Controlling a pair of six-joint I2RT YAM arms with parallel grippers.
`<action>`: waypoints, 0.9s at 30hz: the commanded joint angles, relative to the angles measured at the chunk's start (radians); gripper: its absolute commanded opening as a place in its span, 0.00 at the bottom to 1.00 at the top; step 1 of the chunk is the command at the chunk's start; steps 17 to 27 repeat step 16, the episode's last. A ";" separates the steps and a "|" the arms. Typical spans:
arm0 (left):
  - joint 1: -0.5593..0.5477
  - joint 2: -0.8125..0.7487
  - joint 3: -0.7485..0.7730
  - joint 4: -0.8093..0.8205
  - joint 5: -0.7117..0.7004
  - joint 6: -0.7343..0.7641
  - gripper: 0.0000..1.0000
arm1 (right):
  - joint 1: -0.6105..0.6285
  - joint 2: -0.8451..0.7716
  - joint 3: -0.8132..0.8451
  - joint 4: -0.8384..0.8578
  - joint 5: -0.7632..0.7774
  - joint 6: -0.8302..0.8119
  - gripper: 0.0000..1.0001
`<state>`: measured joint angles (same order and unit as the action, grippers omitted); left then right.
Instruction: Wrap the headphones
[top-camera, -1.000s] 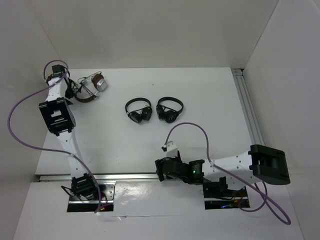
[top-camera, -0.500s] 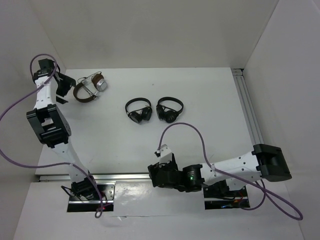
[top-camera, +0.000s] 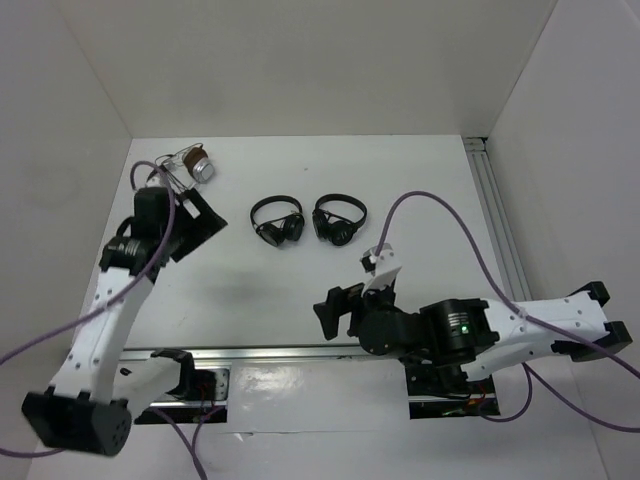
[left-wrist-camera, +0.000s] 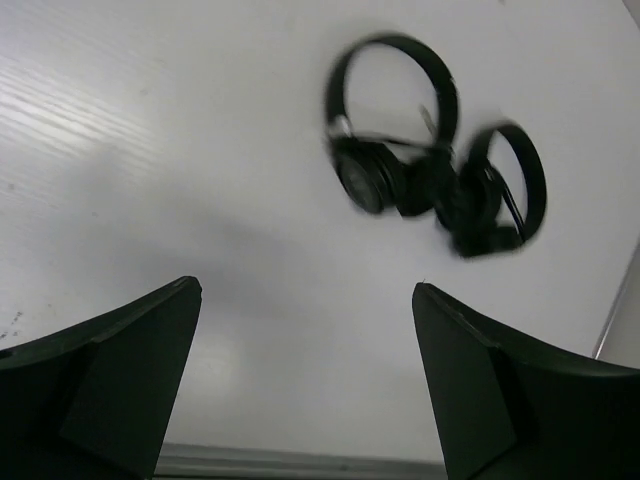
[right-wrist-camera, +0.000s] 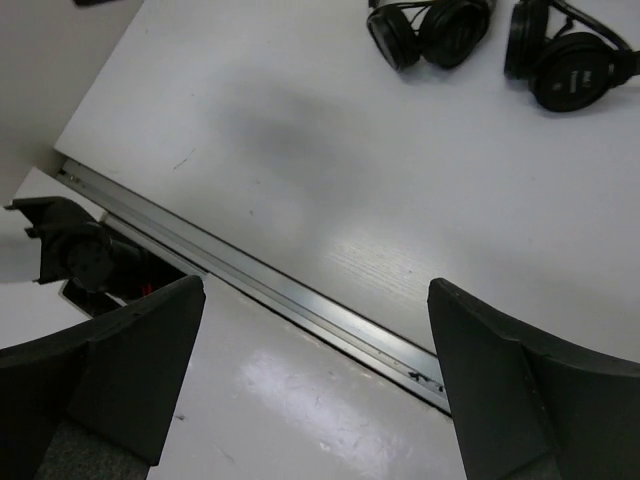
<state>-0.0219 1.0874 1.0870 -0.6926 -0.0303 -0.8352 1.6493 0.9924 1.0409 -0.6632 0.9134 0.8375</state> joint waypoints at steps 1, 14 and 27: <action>-0.147 -0.217 -0.062 0.036 -0.066 0.070 1.00 | 0.018 -0.028 0.134 -0.290 0.108 0.093 1.00; -0.219 -0.623 -0.061 -0.245 0.026 0.346 1.00 | 0.018 -0.166 0.226 -0.510 0.119 0.126 1.00; -0.210 -0.623 -0.061 -0.245 0.073 0.372 1.00 | 0.018 -0.166 0.226 -0.533 0.133 0.136 1.00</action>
